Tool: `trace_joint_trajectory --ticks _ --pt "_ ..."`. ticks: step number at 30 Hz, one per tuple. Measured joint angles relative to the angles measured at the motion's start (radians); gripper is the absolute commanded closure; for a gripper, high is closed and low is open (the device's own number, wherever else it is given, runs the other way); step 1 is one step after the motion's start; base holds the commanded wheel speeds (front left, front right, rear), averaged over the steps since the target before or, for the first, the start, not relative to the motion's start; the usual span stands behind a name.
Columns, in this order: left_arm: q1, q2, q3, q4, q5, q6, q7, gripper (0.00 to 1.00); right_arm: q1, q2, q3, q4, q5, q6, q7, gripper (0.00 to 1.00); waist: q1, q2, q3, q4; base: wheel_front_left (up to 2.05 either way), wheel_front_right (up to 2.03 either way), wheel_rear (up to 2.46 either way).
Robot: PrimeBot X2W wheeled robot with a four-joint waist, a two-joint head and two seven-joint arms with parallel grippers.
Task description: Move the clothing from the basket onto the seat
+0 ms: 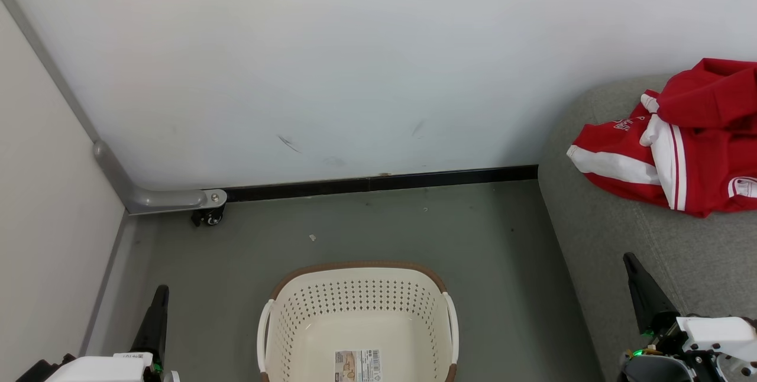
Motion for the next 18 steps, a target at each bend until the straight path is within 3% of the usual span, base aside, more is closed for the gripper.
trace_joint_trajectory --ticks 18 --pt "0.000 -0.001 0.001 0.001 0.000 0.000 0.000 1.00 0.000 0.000 -0.001 0.001 0.000 0.000 0.000 1.00 0.0000 0.0000 0.000 0.000 0.00 0.00 0.00"
